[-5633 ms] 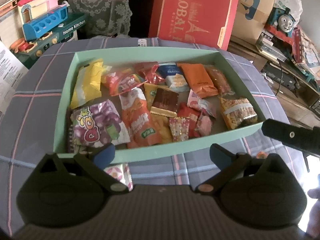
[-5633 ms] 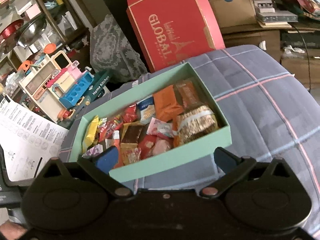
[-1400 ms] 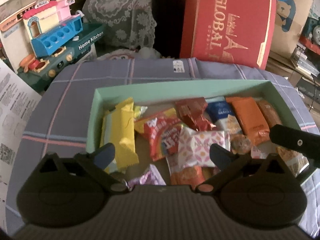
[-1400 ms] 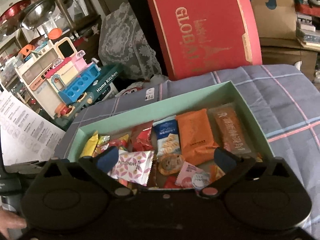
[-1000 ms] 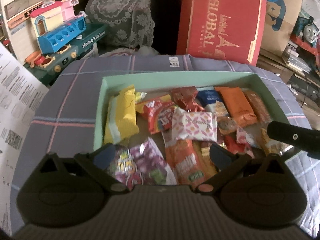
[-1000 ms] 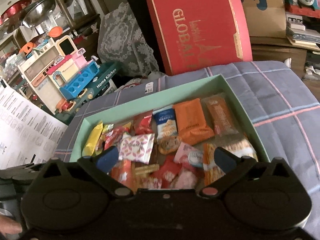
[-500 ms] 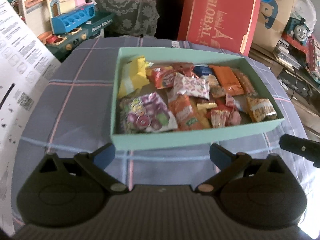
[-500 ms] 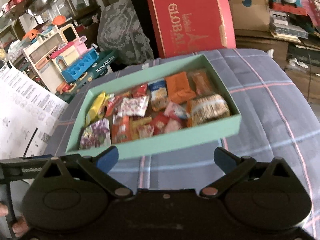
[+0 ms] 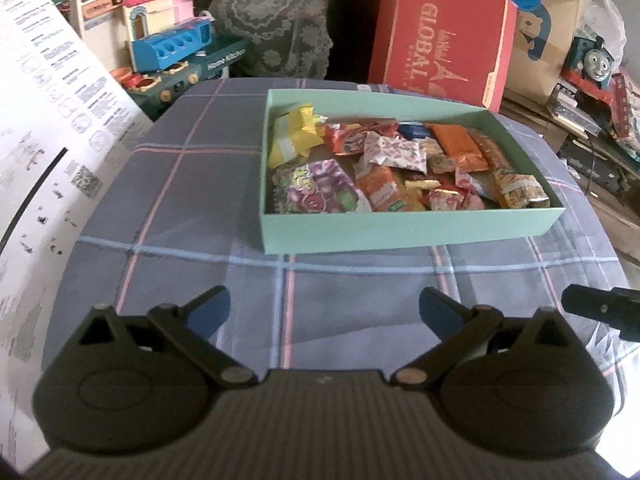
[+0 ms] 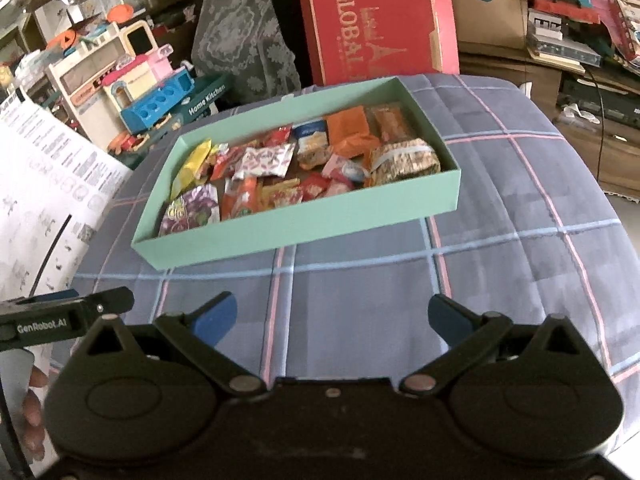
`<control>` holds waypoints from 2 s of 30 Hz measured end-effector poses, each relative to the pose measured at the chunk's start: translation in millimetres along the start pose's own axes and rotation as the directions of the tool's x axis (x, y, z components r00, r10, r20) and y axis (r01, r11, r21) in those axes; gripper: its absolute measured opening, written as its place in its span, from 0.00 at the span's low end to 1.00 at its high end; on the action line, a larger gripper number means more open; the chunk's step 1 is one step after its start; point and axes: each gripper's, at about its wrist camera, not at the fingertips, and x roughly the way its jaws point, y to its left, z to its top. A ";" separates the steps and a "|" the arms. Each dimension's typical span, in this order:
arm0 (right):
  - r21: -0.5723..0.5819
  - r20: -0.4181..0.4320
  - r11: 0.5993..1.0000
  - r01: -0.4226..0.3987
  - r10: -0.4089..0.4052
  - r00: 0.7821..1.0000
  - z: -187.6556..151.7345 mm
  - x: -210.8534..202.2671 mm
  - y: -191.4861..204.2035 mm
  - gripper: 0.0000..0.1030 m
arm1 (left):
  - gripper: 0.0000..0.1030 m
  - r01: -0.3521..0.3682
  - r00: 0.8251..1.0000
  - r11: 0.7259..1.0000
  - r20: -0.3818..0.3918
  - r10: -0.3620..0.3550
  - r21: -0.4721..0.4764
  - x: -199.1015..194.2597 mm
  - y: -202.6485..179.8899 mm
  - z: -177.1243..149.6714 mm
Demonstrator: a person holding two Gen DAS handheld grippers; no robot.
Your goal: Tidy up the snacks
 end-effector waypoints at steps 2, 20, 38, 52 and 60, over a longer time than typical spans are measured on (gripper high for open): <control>-0.005 -0.007 1.000 0.004 -0.004 1.000 -3.6 0.4 1.2 1.00 | 1.00 -0.015 1.000 1.000 -0.002 0.015 0.006 -0.6 0.4 -4.9; -0.045 -0.046 0.997 0.064 -0.066 0.997 -1.5 1.5 5.9 1.00 | 1.00 -0.070 0.998 0.995 0.013 0.069 0.064 -2.5 -6.7 -6.8; -0.090 -0.047 0.993 0.080 -0.084 0.995 13.0 7.8 13.1 1.00 | 1.00 -0.092 0.996 0.995 -0.004 0.092 0.047 1.1 3.8 -2.0; -0.106 -0.053 0.991 0.083 -0.089 0.995 17.9 11.2 16.8 1.00 | 1.00 -0.095 0.995 0.994 -0.001 0.095 0.045 0.5 5.1 0.7; -0.105 -0.057 0.991 0.086 -0.093 0.994 19.2 12.0 17.0 1.00 | 1.00 -0.094 0.996 0.994 -0.004 0.094 0.049 2.8 5.3 1.4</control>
